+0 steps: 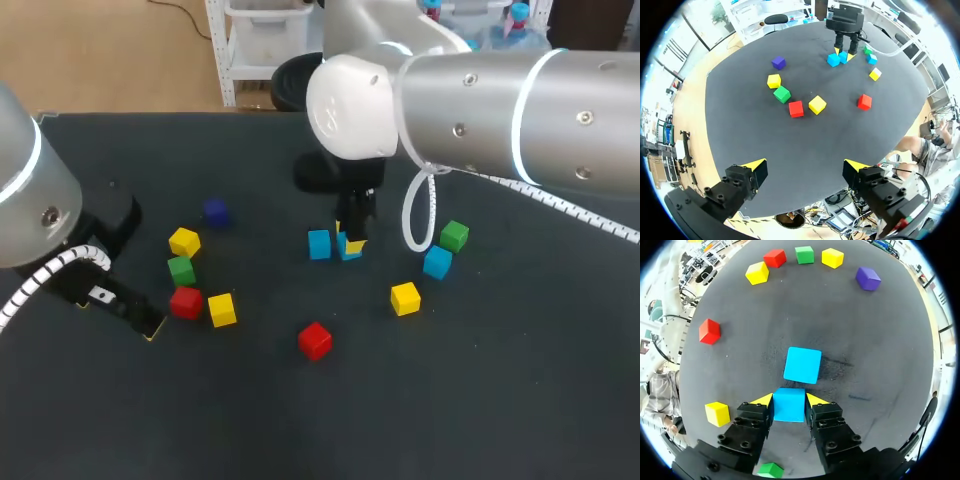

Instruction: Place the blue cubes, place green cubes on the blue cubes, place the yellow cubes on the green cubes, then place the red cubes on the yellow cubes, and place purple cube on the red cubes.

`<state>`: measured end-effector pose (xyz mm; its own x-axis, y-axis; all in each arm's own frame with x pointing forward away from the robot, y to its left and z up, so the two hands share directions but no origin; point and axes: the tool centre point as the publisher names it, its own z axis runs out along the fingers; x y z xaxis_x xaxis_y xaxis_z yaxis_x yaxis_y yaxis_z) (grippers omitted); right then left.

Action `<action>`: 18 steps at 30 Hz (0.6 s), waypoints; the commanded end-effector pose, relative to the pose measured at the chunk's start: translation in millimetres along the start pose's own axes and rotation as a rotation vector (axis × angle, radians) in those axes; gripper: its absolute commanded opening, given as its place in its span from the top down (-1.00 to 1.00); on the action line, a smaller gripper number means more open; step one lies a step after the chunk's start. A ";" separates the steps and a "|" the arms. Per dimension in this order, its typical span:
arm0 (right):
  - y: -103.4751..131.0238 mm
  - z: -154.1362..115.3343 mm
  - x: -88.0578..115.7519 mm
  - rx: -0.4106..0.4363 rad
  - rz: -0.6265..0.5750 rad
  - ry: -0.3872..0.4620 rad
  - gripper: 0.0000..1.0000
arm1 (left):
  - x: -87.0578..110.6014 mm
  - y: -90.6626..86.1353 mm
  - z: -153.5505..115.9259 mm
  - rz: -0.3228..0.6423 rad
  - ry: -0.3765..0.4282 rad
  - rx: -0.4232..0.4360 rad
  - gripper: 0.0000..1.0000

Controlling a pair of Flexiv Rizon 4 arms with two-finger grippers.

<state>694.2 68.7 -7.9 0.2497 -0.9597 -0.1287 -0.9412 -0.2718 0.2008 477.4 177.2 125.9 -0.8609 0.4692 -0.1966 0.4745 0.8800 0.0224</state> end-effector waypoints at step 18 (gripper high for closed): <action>-9.8 1.5 2.2 -0.009 0.015 0.009 1.00 | -0.4 0.8 0.6 0.002 0.000 0.003 -1.00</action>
<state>701.4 70.2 -8.6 0.2375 -0.9645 -0.1156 -0.9437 -0.2573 0.2078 477.4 177.2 125.9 -0.8609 0.4692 -0.1966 0.4745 0.8800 0.0224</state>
